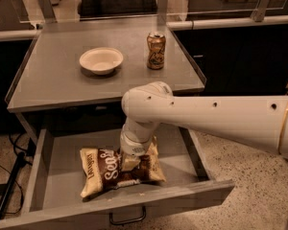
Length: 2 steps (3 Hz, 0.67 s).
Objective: Pick brown chip bag from top drawer and place on counter
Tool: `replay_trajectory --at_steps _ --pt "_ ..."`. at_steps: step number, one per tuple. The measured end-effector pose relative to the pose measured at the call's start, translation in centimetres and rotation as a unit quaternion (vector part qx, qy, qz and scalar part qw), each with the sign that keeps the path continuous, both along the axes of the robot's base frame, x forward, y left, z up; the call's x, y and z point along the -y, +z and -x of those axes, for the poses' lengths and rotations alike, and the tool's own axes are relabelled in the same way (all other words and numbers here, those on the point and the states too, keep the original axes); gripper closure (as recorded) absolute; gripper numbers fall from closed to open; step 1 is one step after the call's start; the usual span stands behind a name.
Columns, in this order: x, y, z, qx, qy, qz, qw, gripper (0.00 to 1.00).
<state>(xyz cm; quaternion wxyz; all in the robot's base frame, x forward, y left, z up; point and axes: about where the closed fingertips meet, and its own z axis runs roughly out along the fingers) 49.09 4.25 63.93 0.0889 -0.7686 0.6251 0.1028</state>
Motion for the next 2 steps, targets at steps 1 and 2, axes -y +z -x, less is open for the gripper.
replay_trajectory --at_steps 1,2 --pt "0.0 0.6 0.0 0.000 0.000 0.000 1.0000 1.00" --pt "0.1 3.9 0.1 0.003 0.004 -0.008 1.0000 1.00"
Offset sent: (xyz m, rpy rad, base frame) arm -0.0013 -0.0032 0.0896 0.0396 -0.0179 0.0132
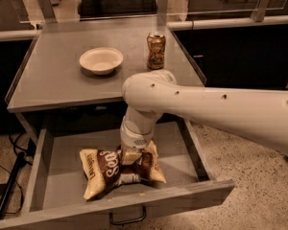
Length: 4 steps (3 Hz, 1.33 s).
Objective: Pick brown chip bag from top drawer and place on counter
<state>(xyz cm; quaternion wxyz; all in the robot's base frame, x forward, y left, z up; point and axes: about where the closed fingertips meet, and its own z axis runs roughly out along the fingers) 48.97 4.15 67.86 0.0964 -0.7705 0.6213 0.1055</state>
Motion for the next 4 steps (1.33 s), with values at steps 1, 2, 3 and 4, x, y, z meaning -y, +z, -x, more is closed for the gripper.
replay_trajectory --at_steps 1,2,3,4 --pt "-0.4 4.9 0.6 0.006 0.009 -0.008 0.9999 1.00" --pt "-0.8 9.7 1.3 0.026 0.017 -0.012 0.9994 1.00" --pt "-0.8 10.3 1.4 0.030 0.018 -0.012 0.9993 1.00" --pt "-1.2 12.1 0.7 0.046 0.018 -0.009 0.9987 1.00"
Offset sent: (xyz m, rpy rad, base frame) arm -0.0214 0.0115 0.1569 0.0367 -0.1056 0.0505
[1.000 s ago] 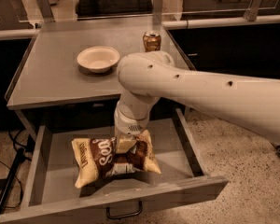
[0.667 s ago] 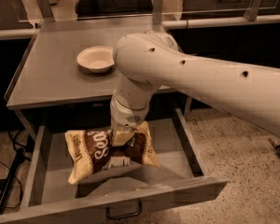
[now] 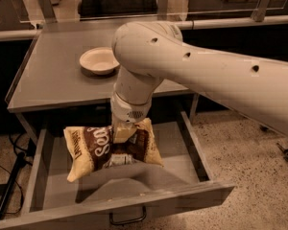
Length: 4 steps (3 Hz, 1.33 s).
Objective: Pick brown chip bag from top drawer and place on counter
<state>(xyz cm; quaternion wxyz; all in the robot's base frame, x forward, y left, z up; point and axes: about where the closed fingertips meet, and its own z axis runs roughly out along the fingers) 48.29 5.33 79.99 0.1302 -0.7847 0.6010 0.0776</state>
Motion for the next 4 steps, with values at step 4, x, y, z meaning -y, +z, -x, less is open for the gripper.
replay_trajectory --at_steps 4 --pt "-1.4 5.8 -2.9 0.048 -0.018 0.012 0.9986 1.00"
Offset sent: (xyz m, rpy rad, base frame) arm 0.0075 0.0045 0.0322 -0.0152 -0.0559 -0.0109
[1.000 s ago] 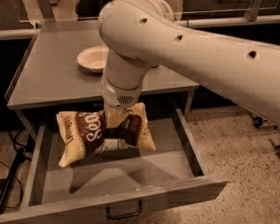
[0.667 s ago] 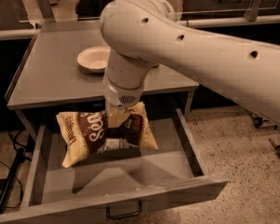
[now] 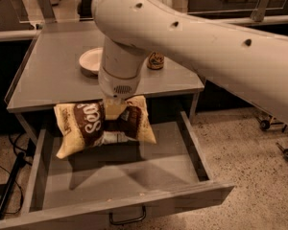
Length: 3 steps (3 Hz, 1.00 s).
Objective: Pick brown chip bag from top drawer and place on counter
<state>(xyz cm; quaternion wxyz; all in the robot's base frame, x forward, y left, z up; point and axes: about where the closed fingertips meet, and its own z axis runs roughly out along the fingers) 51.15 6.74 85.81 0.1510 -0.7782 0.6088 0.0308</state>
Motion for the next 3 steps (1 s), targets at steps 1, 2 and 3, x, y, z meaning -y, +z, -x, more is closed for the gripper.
replay_trajectory --at_steps 1,2,3 --pt "-2.17 2.43 -2.11 0.026 -0.001 0.005 0.9996 1.00" --pt "-2.70 2.85 -2.23 0.030 0.002 0.003 0.9995 1.00" --pt "-2.89 2.50 -1.58 0.010 0.009 -0.011 0.9998 1.00"
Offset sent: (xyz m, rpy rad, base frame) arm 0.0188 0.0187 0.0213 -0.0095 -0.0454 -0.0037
